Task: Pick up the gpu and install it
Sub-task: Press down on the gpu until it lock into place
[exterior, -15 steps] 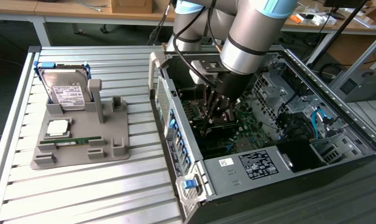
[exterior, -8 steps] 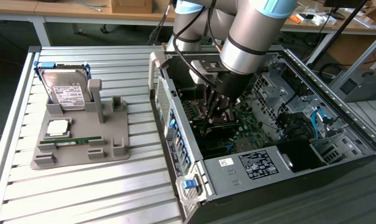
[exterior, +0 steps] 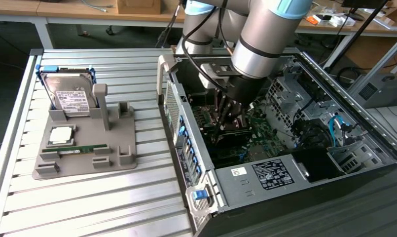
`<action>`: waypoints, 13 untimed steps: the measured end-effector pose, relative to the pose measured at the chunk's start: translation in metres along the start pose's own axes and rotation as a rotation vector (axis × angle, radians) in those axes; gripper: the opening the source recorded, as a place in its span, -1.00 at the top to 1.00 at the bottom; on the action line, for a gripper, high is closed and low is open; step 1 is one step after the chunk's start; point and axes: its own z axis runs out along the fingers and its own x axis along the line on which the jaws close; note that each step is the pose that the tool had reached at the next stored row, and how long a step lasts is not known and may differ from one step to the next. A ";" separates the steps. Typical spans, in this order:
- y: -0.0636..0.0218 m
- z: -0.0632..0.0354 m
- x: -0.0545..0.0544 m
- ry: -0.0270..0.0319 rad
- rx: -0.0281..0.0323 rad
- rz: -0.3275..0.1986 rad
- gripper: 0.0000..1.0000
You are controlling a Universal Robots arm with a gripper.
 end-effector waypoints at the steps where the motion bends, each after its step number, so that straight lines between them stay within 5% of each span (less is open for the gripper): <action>1: 0.0004 0.0000 0.000 0.0000 0.0000 0.000 0.79; 4: 0.0032 0.0003 0.001 -0.0012 0.0001 0.000 0.79; 9: 0.0065 0.0008 0.005 -0.0196 0.0012 -0.002 0.79; 13: 0.0066 0.0009 0.006 -0.0249 0.0013 -0.002 0.79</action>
